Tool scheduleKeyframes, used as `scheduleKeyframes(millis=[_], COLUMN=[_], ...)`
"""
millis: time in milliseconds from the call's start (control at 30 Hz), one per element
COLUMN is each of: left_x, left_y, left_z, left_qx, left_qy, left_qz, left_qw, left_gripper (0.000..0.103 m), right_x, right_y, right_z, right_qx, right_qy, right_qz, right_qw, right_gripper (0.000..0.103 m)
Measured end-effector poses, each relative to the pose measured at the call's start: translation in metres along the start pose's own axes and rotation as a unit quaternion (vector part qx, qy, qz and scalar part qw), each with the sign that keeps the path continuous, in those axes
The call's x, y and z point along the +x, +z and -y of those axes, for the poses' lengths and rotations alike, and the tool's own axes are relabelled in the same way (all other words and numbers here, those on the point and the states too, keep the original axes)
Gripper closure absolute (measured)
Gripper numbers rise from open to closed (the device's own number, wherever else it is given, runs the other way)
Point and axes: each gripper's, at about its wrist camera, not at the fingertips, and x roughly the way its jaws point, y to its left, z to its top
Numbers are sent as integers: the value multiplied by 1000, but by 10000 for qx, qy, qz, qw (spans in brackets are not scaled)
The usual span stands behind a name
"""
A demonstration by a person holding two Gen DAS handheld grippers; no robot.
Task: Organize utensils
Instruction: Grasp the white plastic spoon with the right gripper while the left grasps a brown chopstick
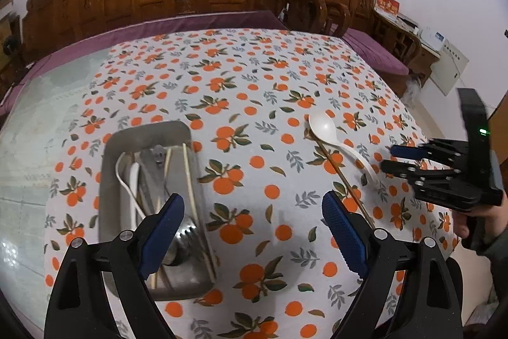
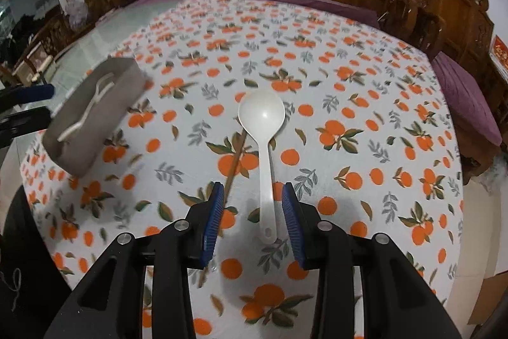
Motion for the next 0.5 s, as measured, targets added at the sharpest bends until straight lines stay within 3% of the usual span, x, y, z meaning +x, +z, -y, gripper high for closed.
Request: scheduleKeyframes(millis=[367, 500], left_x=[31, 47], left_y=[-8, -10], left_z=[19, 25], left_qx=[15, -71], left_qy=[61, 115], left_qz=[-329, -466], left_qw=[9994, 9988], left_gripper=[18, 18], right_x=[58, 69], right_y=[23, 24], right_z=[12, 15], right_qx=[-177, -317], right_qy=[35, 81], right_qz=[-419, -564], right_qw=[9990, 9979], right_gripper=[63, 85])
